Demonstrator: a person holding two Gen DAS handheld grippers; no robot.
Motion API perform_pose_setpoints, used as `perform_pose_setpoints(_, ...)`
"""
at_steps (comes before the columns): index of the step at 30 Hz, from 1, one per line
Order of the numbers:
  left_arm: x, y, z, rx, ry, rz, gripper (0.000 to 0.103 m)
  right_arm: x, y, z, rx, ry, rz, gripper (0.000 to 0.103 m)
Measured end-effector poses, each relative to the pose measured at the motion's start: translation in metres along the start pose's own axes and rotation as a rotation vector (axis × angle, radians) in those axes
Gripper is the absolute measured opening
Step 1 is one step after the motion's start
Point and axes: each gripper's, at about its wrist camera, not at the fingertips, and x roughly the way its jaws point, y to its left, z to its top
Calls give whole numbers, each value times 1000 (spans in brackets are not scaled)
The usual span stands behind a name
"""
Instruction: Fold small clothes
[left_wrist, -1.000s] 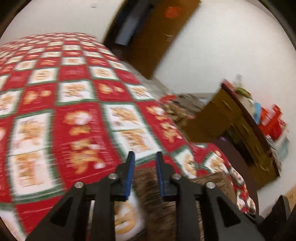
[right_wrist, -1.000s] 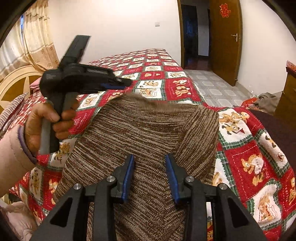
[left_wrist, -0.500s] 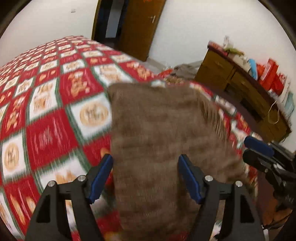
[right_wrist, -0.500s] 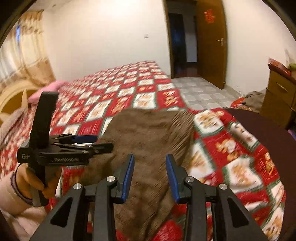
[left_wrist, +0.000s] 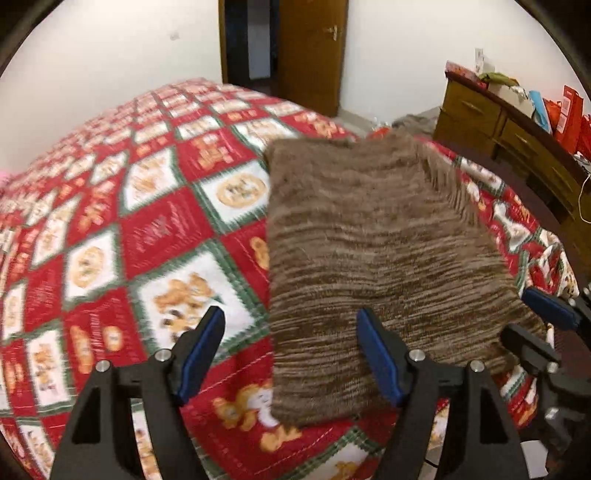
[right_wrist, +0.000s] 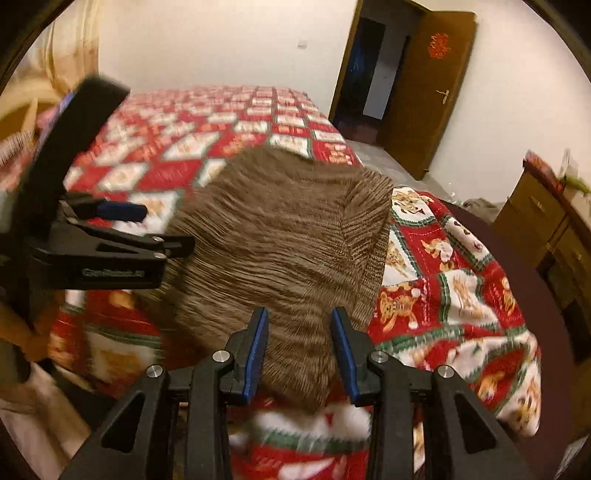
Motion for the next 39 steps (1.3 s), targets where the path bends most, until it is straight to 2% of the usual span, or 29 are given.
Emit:
perform_pose_setpoints(1, -7, 0, 0, -5, -18, 3, 79, -10, -2, 2, 17, -21, 1, 37)
perform_pose_setpoints(2, -16, 1, 1, -14, -36, 6, 82, -20, -4, 4, 32, -41, -7, 42)
perform_pose_setpoints(3, -23, 1, 2, -22, -52, 13, 87, -27, -4, 6, 42, -54, -15, 56)
perform_pose_setpoints(5, -41, 0, 2, -33, -93, 29, 94, -44, -5, 10, 64, -97, -34, 74)
perform_pose_setpoints(9, -76, -6, 3, -5, -189, 69, 103, -63, 0, 19, 72, -132, -57, 74)
perform_pose_setpoints(15, -120, -10, 1, 37, -304, 117, 103, -88, 9, 26, 68, -172, -82, 75)
perform_pose_setpoints(20, -140, -16, -1, 29, -326, 190, 103, -118, 9, 30, 80, -252, -121, 75)
perform_pose_setpoints(25, -158, -22, -4, 25, -374, 201, 103, -144, 2, 32, 149, -312, -140, 75)
perform_pose_setpoints(29, -172, -23, -6, -4, -415, 206, 103, -162, -1, 34, 205, -371, -115, 75)
perform_pose_setpoints(32, -180, -24, -7, -20, -443, 215, 103, -171, 2, 36, 211, -404, -112, 81)
perform_pose_setpoints(39, -190, -28, -7, -29, -474, 227, 103, -173, 1, 34, 233, -426, -94, 83)
